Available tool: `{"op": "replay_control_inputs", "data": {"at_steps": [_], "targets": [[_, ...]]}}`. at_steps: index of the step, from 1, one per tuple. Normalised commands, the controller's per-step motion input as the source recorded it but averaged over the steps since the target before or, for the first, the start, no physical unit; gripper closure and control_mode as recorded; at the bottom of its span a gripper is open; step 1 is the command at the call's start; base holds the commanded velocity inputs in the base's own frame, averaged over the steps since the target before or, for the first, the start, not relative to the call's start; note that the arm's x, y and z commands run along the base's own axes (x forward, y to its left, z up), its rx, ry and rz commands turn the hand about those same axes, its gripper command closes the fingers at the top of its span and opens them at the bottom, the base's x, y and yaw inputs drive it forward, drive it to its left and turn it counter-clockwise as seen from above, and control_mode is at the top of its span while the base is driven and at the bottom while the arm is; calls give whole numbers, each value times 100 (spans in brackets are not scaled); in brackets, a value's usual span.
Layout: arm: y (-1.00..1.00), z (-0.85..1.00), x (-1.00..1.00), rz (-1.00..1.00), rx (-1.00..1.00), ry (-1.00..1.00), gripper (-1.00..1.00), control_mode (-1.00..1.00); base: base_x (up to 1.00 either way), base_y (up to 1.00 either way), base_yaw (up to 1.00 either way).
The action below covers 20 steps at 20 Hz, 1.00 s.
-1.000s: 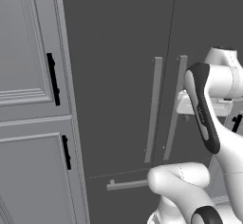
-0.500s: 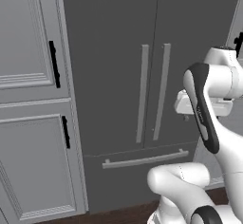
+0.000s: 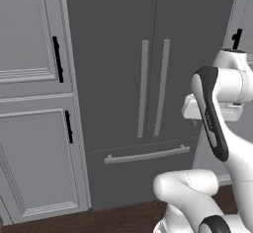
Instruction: Grab a lemon wedge from the fridge and one ice cube from the ice bowl, and put them in the glass of lemonade.
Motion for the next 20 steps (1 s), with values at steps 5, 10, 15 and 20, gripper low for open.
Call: {"op": "replay_control_inputs", "data": {"at_steps": [5,10,15,20], "targets": [[0,0,0,0,0,0,-100,100,-13,40,-1],[0,0,0,0,0,0,-100,100,0,47,0],[-21,-19,-19,1,0,9,-100,-100,0,0,0],[-11,-8,-3,2,0,8,-100,-100,0,0,0]]}}
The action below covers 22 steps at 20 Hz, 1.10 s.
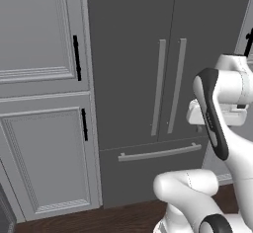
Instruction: Grab a lemon wedge from the fridge and one ice cube from the ice bowl, and put them in the glass of lemonade.
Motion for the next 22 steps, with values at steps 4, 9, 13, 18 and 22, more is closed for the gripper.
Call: {"op": "replay_control_inputs", "data": {"at_steps": [4,9,13,18,22], "targets": [[0,0,2,0,0,1,-100,-100,0,0,0],[0,10,70,19,0,0,-100,-100,0,0,0],[0,7,77,16,-2,-12,-100,-100,0,0,0],[0,1,48,1,-3,-30,-100,-100,0,0,0],[-8,1,14,0,0,-42,-100,-100,0,0,0]]}}
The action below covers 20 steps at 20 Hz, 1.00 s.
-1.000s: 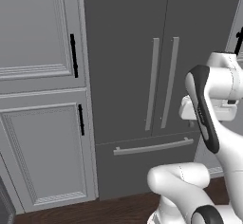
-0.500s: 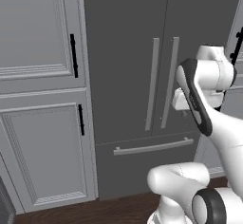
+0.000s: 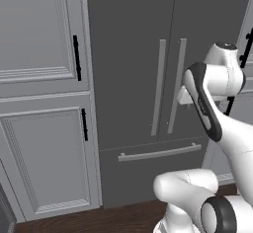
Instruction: Grab a lemon wedge from the fridge and one ice cube from the ice bowl, and put them in the glass of lemonade.
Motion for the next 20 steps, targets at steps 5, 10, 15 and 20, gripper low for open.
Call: {"op": "replay_control_inputs", "data": {"at_steps": [5,10,15,20], "targets": [[-17,0,22,0,0,-40,-100,-100,0,0,0],[-31,0,77,0,0,-19,-100,-100,0,0,0],[-17,-7,62,-5,-1,-3,-100,-100,0,0,0],[-1,-30,73,-9,-1,0,-100,-100,0,0,0]]}}
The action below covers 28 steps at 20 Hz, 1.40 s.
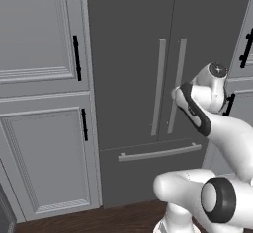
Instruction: Grab a lemon wedge from the fridge and one ice cube from the ice bowl, and put them in the glass of lemonade.
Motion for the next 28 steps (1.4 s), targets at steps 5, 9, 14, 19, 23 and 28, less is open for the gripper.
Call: {"op": "replay_control_inputs", "data": {"at_steps": [5,9,14,19,23,28], "targets": [[-32,-22,91,-1,1,9,-100,-100,0,0,0],[-59,-10,58,0,4,16,-100,-100,0,0,0],[-32,-7,35,0,1,13,-100,-100,0,0,0],[8,-19,46,0,0,7,-100,-100,0,0,0],[6,-50,11,1,0,-1,-100,-100,0,0,0],[5,-31,24,4,0,-2,-100,-100,0,0,0]]}}
